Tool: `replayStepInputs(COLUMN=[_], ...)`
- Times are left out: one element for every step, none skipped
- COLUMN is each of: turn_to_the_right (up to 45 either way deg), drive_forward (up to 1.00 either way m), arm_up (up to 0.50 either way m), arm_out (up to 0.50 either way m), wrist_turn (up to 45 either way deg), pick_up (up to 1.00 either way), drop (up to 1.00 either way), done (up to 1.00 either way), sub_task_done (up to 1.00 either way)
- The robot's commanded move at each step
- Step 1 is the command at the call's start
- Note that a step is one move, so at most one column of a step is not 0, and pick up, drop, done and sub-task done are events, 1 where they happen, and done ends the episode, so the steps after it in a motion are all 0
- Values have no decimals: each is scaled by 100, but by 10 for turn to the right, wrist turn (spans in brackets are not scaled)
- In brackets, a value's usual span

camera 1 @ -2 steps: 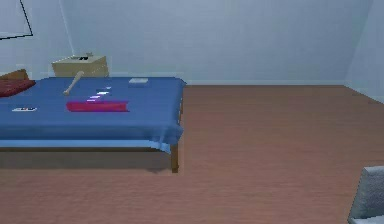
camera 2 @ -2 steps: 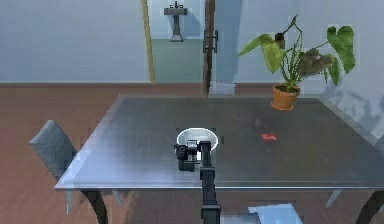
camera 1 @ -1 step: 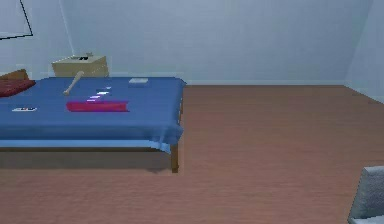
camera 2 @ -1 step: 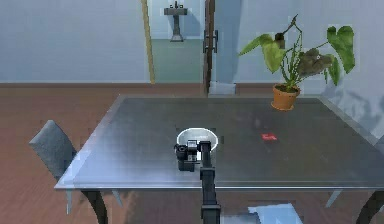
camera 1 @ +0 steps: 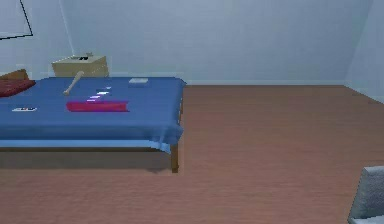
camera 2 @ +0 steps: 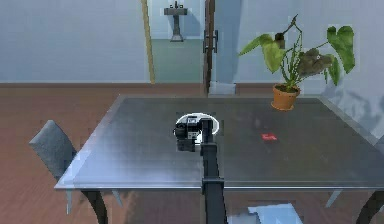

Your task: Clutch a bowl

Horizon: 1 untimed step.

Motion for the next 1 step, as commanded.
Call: replayStepInputs(turn_to_the_right=[0], drive_forward=[0], arm_up=[0], arm_out=[0], wrist_turn=[0], pick_up=[0], drop=[0], done=[100], sub_task_done=[0])
